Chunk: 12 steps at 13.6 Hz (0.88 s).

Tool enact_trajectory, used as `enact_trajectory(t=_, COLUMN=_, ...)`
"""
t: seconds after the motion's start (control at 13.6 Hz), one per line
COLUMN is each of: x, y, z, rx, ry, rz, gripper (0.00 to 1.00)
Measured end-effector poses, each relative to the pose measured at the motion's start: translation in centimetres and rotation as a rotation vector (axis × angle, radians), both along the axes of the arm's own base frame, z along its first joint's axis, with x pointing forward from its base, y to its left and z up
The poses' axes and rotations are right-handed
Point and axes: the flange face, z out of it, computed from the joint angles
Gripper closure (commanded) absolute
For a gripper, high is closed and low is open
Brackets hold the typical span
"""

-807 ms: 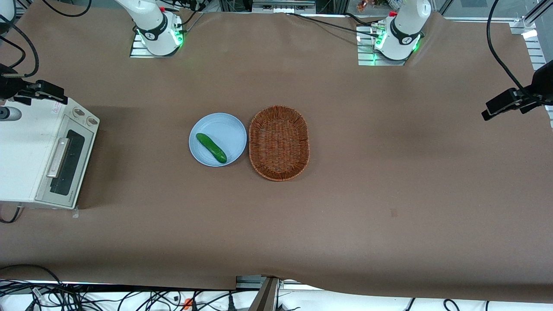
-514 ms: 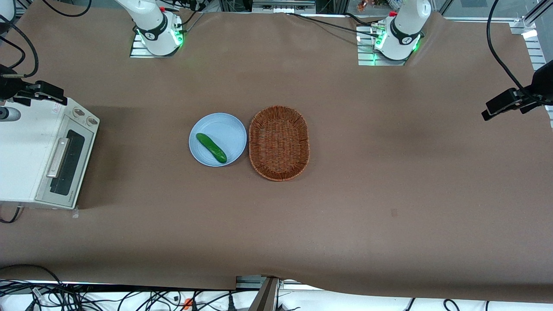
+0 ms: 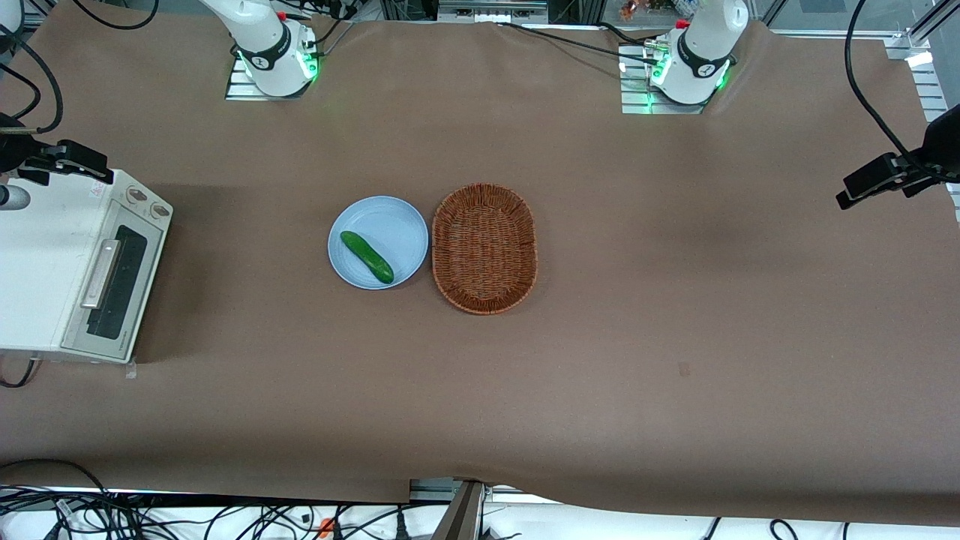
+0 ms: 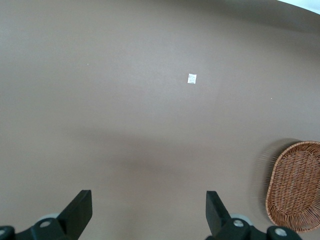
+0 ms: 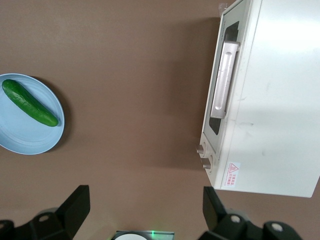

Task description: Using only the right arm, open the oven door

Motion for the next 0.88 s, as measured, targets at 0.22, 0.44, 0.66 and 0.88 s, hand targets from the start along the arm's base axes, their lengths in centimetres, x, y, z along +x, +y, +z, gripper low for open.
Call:
enact_trajectory(t=0.22, x=0.2, y=0.0, z=-0.4, rx=0.000, ry=0.002, rz=0.000, gripper=0.00)
enact_trajectory(t=0.44, x=0.5, y=0.0, z=-0.8, rx=0.000, ry=0.007, rz=0.000, gripper=0.00)
enact_trajectory(t=0.66, x=0.7, y=0.0, z=-1.4, rx=0.000, ry=0.018, rz=0.000, gripper=0.00)
enact_trajectory(t=0.88, x=1.4, y=0.0, z=-3.2, rx=-0.001, ry=0.051, rz=0.000, gripper=0.26)
